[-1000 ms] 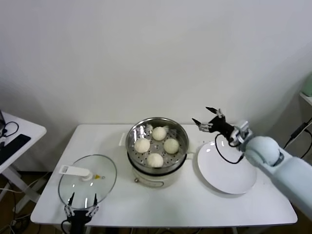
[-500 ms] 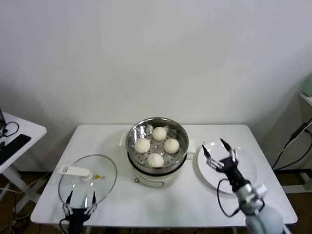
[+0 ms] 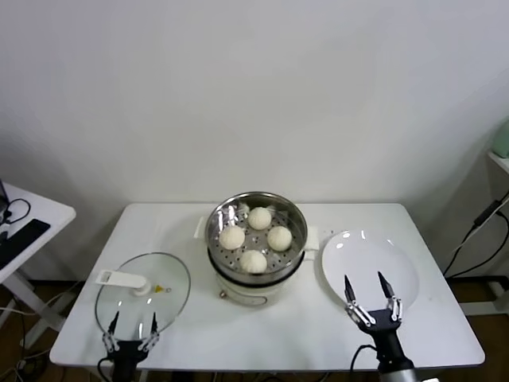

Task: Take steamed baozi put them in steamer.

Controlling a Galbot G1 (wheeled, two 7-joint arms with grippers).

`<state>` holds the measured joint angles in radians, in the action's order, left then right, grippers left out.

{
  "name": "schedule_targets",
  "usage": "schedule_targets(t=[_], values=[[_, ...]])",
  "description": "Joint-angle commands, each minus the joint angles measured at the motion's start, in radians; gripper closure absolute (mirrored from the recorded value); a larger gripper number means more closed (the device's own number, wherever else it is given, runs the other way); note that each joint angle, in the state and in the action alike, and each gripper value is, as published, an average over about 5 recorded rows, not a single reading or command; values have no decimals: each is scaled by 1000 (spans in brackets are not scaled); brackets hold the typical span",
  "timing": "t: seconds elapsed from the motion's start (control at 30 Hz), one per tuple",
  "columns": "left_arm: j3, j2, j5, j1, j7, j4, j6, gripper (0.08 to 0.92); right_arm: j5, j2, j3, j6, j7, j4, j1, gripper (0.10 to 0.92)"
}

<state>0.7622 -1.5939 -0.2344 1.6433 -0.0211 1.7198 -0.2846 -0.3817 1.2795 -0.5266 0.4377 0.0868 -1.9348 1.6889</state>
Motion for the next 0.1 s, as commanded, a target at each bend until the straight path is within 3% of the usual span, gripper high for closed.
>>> schedule_targets(t=[0.03,0.1], values=[[0,-1,1,4,1,5,-2,177,54,84,22,80,-24,-11,76,203],[-1,0,1,5,1,5,-3,177,55,80,27,80,-27,-10,76,203]])
